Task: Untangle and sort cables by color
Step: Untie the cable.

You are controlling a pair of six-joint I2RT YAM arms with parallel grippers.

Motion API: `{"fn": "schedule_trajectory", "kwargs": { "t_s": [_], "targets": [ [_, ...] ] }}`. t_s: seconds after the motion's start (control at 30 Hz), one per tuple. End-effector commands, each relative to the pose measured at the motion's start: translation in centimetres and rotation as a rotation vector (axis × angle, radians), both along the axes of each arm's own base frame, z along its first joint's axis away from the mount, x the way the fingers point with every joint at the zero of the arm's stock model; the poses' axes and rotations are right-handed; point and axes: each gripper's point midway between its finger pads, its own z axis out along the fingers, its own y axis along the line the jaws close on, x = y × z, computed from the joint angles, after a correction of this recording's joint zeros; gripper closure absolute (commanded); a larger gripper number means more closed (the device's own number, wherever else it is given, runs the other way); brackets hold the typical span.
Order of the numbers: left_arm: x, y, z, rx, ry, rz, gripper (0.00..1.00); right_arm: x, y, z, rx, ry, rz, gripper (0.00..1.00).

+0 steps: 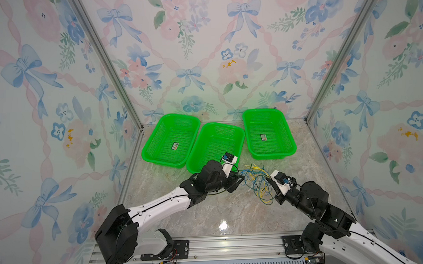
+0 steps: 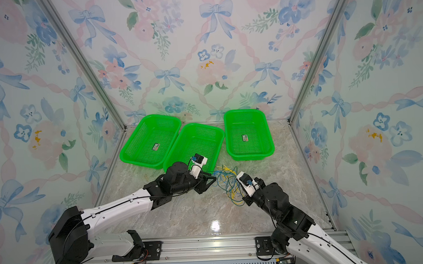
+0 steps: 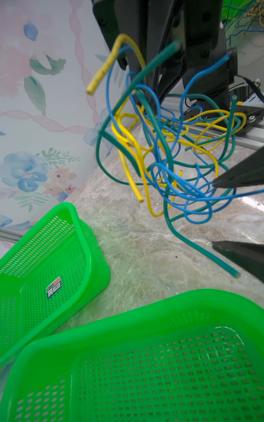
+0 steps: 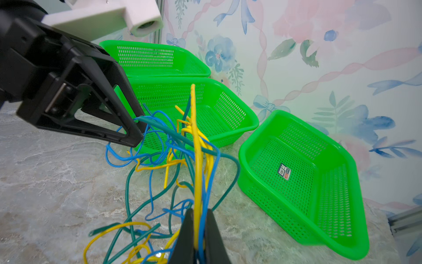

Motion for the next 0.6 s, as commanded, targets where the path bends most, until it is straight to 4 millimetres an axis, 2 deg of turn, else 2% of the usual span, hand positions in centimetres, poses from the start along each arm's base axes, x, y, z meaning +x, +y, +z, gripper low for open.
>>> {"fn": "schedule_trajectory", "kwargs": {
  "t_s": [0.0, 0.07, 0.13, 0.3, 0.43, 0.57],
  "targets": [
    [-0.5, -1.0, 0.3, -0.021, 0.027, -0.062, 0.93, 0.4, -0.3, 0.3, 0.011, -0.017, -0.029, 1.00],
    [-0.4, -1.0, 0.2, -0.020, 0.027, -0.062, 1.00, 0.9, -0.9, 0.2, 0.018, -0.007, -0.075, 1.00],
    [-0.2, -0.4, 0.4, -0.021, 0.019, -0.048, 1.00, 1.6, -2.0, -0.3, 0.012, 0.012, -0.153, 1.00],
    [0.8, 2.5, 1.0, -0.009, -0.029, 0.044, 1.00, 3.1, -5.4, -3.1, -0.028, 0.103, -0.359, 1.00],
    [1.4, 4.5, 1.2, 0.011, -0.057, 0.097, 1.00, 3.4, -7.9, -4.0, 0.014, 0.141, -0.473, 1.00],
    [2.0, 6.4, 2.2, 0.037, -0.114, 0.160, 1.00, 3.2, -10.2, -5.1, 0.052, 0.173, -0.564, 1.00]
  ]
}}
